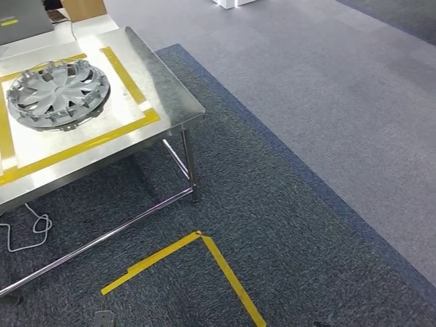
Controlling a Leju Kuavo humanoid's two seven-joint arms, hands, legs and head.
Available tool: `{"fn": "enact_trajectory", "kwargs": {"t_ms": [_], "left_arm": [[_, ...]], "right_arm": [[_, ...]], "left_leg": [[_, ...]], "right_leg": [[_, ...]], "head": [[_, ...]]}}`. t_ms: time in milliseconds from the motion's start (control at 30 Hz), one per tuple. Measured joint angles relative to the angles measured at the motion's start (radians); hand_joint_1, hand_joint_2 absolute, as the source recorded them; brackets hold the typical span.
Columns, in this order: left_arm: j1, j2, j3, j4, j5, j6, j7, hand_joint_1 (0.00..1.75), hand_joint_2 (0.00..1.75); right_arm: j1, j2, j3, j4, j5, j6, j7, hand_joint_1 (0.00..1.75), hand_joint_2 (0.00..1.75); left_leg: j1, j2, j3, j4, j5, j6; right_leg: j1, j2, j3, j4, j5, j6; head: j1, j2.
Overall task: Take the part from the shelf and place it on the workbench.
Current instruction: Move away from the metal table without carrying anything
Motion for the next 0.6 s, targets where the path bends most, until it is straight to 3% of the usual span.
{"fn": "enact_trajectory", "kwargs": {"t_ms": [67, 100, 133, 200, 267, 300, 367, 433, 500, 567, 600], "left_arm": [[0.002, -0.002, 0.003, 0.0, -0.005, -0.001, 0.001, 0.0, 0.0], [0.002, -0.003, 0.004, 0.0, -0.008, 0.0, 0.0, 0.0, 0.0], [0.001, -0.006, 0.004, 0.0, -0.012, 0.001, 0.0, 0.0, 0.0], [-0.004, -0.014, 0.005, 0.0, -0.018, 0.005, -0.001, 0.0, 0.0], [-0.008, -0.019, 0.005, 0.0, -0.021, 0.008, -0.002, 0.0, 0.0], [-0.009, -0.02, 0.005, 0.0, -0.021, 0.01, -0.002, 0.0, 0.0], [-0.011, -0.023, 0.005, 0.0, -0.022, 0.011, -0.003, 0.0, 0.0], [-0.012, -0.025, 0.005, 0.0, -0.023, 0.015, -0.003, 0.0, 0.0], [-0.011, -0.025, 0.006, 0.0, -0.025, 0.018, -0.003, 0.0, 0.0], [-0.01, -0.025, 0.006, 0.0, -0.027, 0.019, -0.003, 0.0, 0.0], [-0.01, -0.025, 0.006, 0.0, -0.028, 0.019, -0.003, 0.0, 0.0]], "right_arm": [[-0.001, 0.0, 0.0, 0.0, -0.004, 0.006, -0.012, 0.0, 0.0], [0.001, -0.001, 0.0, 0.0, -0.006, 0.011, -0.02, 0.0, 0.0], [0.004, -0.003, -0.001, 0.0, -0.009, 0.016, -0.027, 0.0, 0.0], [0.008, -0.009, -0.002, 0.0, -0.014, 0.024, -0.036, 0.0, 0.0], [0.006, -0.012, -0.003, 0.0, -0.017, 0.029, -0.041, 0.0, 0.0], [0.005, -0.013, -0.004, 0.0, -0.017, 0.03, -0.043, 0.0, 0.0], [0.008, -0.015, -0.006, 0.0, -0.017, 0.031, -0.045, 0.0, 0.0], [0.008, -0.018, -0.01, 0.0, -0.016, 0.034, -0.044, 0.0, 0.0], [0.005, -0.019, -0.011, 0.0, -0.014, 0.037, -0.041, 0.0, 0.0], [0.002, -0.019, -0.011, 0.0, -0.012, 0.038, -0.039, 0.0, 0.0], [0.002, -0.019, -0.011, 0.0, -0.011, 0.038, -0.038, 0.0, 0.0]], "left_leg": [[-0.001, 0.033, -0.005, 0.002, 0.001, -0.001], [-0.001, 0.048, -0.006, 0.003, 0.002, -0.002], [-0.001, 0.062, -0.007, 0.005, 0.002, -0.003], [-0.001, 0.085, -0.01, 0.012, 0.001, -0.009], [-0.007, 0.103, -0.013, 0.023, -0.003, -0.02], [-0.009, 0.111, -0.015, 0.027, -0.002, -0.025], [-0.009, 0.12, -0.017, 0.032, -0.002, -0.034], [-0.003, 0.087, -0.026, 0.06, -0.038, -0.043], [0.0, 0.036, -0.058, 0.161, -0.122, -0.049], [0.0, 0.014, -0.091, 0.281, -0.19, -0.047], [-0.001, 0.011, -0.09, 0.303, -0.197, -0.044]], "right_leg": [[-0.005, -0.016, -0.045, 0.114, -0.047, 0.01], [-0.007, -0.02, -0.045, 0.127, -0.045, 0.014], [-0.01, -0.025, -0.023, 0.101, -0.027, 0.017], [-0.012, -0.058, 0.063, -0.035, 0.025, 0.02], [-0.009, -0.082, 0.12, -0.132, 0.051, 0.009], [-0.007, -0.083, 0.124, -0.142, 0.051, 0.001], [-0.007, -0.063, 0.117, -0.139, 0.061, -0.014], [-0.009, -0.047, 0.106, -0.141, 0.072, -0.03], [-0.009, -0.028, 0.088, -0.142, 0.086, -0.041], [-0.005, -0.004, 0.068, -0.141, 0.101, -0.044], [-0.003, 0.008, 0.057, -0.141, 0.11, -0.044]], "head": [[0.0, 0.0], [0.0, 0.0], [0.001, 0.0], [0.001, 0.0], [0.0, 0.0], [-0.001, 0.0], [-0.002, 0.0], [-0.002, 0.0], [-0.004, 0.0], [-0.005, 0.0], [-0.005, 0.0]]}}
